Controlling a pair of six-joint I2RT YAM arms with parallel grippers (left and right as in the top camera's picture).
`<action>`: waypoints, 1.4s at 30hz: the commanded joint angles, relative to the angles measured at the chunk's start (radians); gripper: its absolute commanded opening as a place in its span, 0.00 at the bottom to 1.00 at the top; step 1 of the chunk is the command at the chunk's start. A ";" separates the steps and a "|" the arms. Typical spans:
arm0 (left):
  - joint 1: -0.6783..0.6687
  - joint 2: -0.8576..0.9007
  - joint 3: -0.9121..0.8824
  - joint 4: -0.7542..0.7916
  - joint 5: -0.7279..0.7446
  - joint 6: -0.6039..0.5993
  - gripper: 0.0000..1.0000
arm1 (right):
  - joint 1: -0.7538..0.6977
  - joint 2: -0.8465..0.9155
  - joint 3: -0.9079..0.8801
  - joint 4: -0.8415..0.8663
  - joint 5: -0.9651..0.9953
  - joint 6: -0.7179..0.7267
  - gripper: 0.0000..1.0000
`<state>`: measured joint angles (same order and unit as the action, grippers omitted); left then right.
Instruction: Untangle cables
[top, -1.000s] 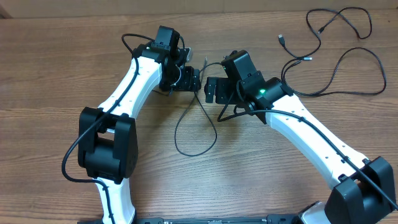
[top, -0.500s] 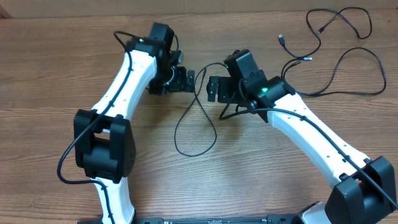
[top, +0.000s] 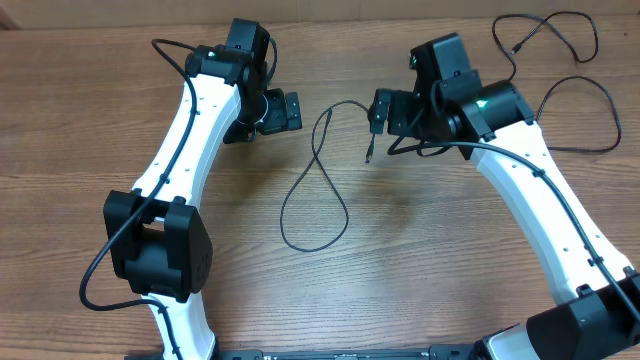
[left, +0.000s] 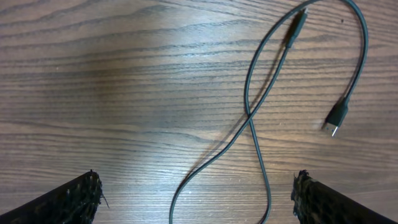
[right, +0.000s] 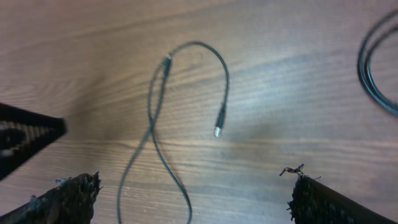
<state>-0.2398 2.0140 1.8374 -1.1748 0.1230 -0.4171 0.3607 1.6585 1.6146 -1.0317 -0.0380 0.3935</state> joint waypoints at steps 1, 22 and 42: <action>0.003 -0.028 0.023 -0.008 -0.017 -0.063 1.00 | 0.000 0.018 0.022 0.055 -0.029 -0.031 1.00; -0.023 -0.028 0.023 -0.071 0.031 0.092 0.99 | -0.003 0.322 0.021 0.320 0.021 -0.029 0.59; -0.023 -0.028 0.023 -0.070 0.030 0.092 1.00 | -0.003 0.526 0.019 0.335 0.089 -0.032 0.33</action>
<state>-0.2604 2.0140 1.8381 -1.2427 0.1600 -0.3550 0.3607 2.1502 1.6180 -0.6998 0.0231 0.3649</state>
